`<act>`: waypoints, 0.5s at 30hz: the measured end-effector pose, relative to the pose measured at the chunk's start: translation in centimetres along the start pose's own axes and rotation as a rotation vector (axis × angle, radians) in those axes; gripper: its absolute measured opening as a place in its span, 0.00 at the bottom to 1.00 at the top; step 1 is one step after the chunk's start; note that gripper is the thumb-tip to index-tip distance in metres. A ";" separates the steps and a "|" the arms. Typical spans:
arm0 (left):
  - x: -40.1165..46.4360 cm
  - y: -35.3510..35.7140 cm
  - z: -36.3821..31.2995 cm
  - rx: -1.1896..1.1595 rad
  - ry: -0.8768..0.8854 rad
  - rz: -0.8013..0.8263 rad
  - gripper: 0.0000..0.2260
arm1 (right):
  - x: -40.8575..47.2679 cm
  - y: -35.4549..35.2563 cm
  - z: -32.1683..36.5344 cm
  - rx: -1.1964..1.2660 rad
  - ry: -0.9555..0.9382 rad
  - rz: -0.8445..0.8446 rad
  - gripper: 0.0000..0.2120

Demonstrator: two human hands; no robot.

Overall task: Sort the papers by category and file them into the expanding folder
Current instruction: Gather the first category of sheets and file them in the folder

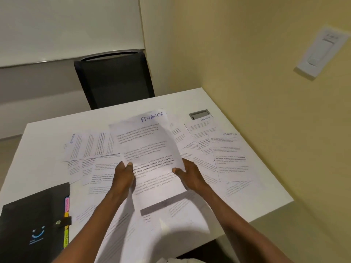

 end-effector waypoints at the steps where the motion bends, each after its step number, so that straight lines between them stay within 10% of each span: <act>1: 0.0 -0.4 0.0 -0.032 0.000 0.035 0.08 | -0.3 0.2 0.4 -0.011 0.003 0.001 0.18; 15: -2.3 -0.6 -1.1 -0.425 -0.072 0.496 0.16 | -1.7 -1.2 1.5 -0.007 0.055 0.007 0.17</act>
Point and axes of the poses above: each hand's wrist, its own x-axis towards the middle knuckle, its own y-axis out of the palm, z = x × y, the point moved 3 cm from there along x, towards the middle knuckle, and after that the axes turned 13 degrees about x, right-handed, at the moved point
